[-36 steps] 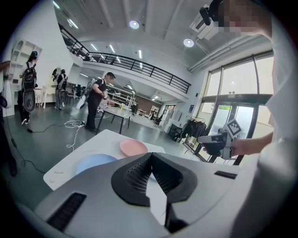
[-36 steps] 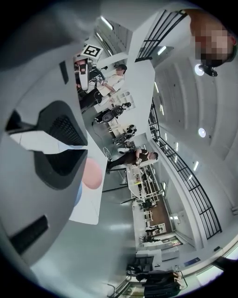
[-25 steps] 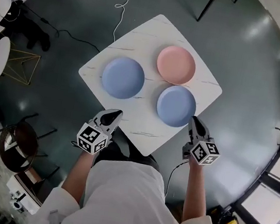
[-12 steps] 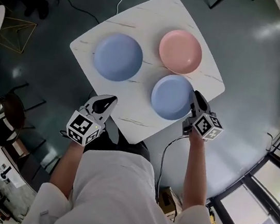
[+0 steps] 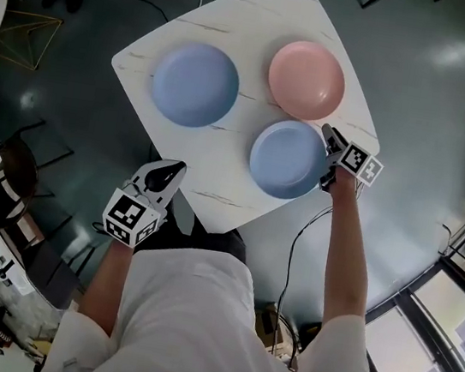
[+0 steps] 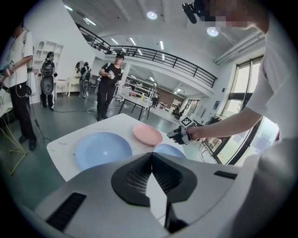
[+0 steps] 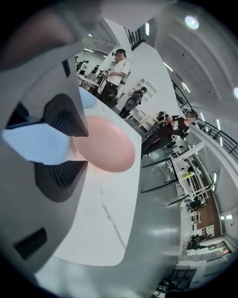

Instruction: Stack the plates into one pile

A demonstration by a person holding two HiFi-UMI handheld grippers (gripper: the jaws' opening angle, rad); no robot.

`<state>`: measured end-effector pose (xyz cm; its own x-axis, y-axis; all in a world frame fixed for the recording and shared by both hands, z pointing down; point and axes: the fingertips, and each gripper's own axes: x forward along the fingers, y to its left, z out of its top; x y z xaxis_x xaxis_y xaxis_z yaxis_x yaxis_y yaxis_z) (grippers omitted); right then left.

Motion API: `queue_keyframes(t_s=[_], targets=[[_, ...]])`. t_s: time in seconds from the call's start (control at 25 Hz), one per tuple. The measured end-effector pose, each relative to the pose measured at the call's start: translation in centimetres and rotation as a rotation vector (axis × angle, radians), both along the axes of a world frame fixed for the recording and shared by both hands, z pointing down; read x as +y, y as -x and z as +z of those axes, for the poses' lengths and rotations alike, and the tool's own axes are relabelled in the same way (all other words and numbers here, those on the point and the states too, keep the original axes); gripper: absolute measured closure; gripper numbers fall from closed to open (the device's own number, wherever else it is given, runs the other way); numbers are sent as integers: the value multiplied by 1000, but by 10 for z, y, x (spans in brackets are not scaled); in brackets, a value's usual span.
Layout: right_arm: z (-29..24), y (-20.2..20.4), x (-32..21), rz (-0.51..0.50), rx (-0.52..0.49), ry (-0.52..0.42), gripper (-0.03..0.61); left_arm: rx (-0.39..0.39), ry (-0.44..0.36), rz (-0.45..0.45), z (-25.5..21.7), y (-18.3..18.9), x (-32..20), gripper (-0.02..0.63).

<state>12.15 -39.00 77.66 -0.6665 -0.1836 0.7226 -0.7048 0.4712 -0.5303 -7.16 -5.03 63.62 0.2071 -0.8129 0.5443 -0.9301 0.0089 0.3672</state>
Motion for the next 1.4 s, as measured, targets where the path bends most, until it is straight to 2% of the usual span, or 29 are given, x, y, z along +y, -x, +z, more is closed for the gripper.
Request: queue_keyframes(t_s=[0.2,0.6,0.68,0.76,0.84,1.12,1.4], targets=[[35,1,-19,14,37,105,411,2,37,-34,9,0,9,600],[84,11,-45,101,104,237,414,-19,107,-102,28,11,31,600],[86,11,-50,135,107,268,448,-26,115,-117,28,16,36,600],[87,12,-55,187,75,304,524,-31,124,-125,31,19,41,600],[88,10,-59,247,56,327,538,-32,130,-128,34,19,44,600],[76,1,-63,339,45,306,545,-35,112,-114,26,19,41,600],[47,-18,-56,411,-25,330,545,-23,107,-92,18,14,52,600]])
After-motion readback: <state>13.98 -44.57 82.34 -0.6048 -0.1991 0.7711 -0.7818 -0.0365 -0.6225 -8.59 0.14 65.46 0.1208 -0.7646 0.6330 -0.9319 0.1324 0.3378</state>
